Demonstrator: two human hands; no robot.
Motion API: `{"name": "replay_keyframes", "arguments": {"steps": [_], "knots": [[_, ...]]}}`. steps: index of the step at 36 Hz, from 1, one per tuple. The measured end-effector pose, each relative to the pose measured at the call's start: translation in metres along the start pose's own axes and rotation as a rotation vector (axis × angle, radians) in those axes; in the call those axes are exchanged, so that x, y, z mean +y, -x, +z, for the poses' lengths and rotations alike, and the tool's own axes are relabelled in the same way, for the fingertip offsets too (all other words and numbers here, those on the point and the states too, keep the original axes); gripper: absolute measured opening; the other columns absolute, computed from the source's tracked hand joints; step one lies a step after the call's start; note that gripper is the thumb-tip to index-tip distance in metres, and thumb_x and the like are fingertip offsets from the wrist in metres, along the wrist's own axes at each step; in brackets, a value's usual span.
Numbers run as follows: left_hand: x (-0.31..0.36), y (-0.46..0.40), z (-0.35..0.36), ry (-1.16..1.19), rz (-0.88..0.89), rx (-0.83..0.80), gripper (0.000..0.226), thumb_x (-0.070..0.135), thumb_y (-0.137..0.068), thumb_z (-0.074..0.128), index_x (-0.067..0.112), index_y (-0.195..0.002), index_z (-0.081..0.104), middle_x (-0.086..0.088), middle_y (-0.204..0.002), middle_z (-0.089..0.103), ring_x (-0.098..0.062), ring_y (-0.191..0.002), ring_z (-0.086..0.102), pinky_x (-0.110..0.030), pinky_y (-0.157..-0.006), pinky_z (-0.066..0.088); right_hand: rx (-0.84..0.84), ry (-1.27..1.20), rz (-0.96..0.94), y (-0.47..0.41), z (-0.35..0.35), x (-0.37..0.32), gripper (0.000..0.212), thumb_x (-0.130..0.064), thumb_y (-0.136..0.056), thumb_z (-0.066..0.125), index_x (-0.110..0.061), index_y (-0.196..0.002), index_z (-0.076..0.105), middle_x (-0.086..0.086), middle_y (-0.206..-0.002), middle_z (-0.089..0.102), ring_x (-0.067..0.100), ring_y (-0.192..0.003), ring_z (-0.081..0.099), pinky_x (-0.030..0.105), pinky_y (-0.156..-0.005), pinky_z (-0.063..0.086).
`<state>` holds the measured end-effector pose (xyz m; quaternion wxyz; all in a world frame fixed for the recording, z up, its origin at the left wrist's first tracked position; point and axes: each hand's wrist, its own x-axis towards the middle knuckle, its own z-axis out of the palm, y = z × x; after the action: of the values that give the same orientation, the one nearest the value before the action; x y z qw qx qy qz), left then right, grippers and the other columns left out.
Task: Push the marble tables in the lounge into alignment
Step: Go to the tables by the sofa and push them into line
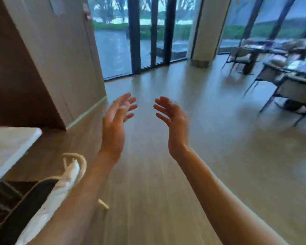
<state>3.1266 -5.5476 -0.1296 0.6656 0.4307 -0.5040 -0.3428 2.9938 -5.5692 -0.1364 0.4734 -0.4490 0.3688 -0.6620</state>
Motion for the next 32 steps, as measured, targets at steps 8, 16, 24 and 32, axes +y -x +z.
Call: {"name": "replay_keyframes", "arguments": {"steps": [8,16,24,32], "knots": [[-0.013,0.007,0.229,0.105,0.053,-0.363,0.043,0.039,-0.094,0.046,0.017,-0.128,0.061,-0.004,-0.128,0.068,-0.02,-0.115,0.067,-0.042,-0.1,0.053,0.394,0.118,-0.186,-0.038,-0.212,-0.084,0.043,-0.035,-0.088,0.042,-0.011,-0.113,0.067,0.01,-0.116,0.073,0.021,-0.107,0.071,0.045,-0.099,0.054],[-0.04,0.026,0.423,0.243,0.03,-0.718,0.041,0.032,-0.096,0.043,0.013,-0.127,0.062,-0.004,-0.126,0.069,-0.018,-0.113,0.068,-0.044,-0.099,0.054,0.764,0.235,-0.291,-0.043,-0.384,-0.125,0.041,-0.035,-0.09,0.041,-0.014,-0.113,0.068,0.006,-0.114,0.073,0.018,-0.105,0.07,0.039,-0.096,0.055],[-0.072,0.032,0.608,0.401,0.014,-1.049,0.036,0.027,-0.093,0.047,0.015,-0.122,0.066,-0.004,-0.121,0.07,-0.018,-0.111,0.067,-0.041,-0.098,0.054,1.126,0.337,-0.434,-0.066,-0.519,-0.168,0.029,-0.034,-0.087,0.043,-0.024,-0.096,0.069,0.003,-0.105,0.074,0.023,-0.105,0.07,0.041,-0.095,0.053],[-0.064,0.067,0.768,0.566,-0.073,-1.413,0.03,0.031,-0.095,0.047,0.027,-0.117,0.067,0.001,-0.121,0.072,-0.016,-0.111,0.068,-0.042,-0.099,0.052,1.499,0.318,-0.542,-0.067,-0.617,-0.222,0.027,-0.019,-0.1,0.045,-0.01,-0.107,0.069,0.014,-0.112,0.073,0.027,-0.108,0.07,0.04,-0.093,0.052]]}}
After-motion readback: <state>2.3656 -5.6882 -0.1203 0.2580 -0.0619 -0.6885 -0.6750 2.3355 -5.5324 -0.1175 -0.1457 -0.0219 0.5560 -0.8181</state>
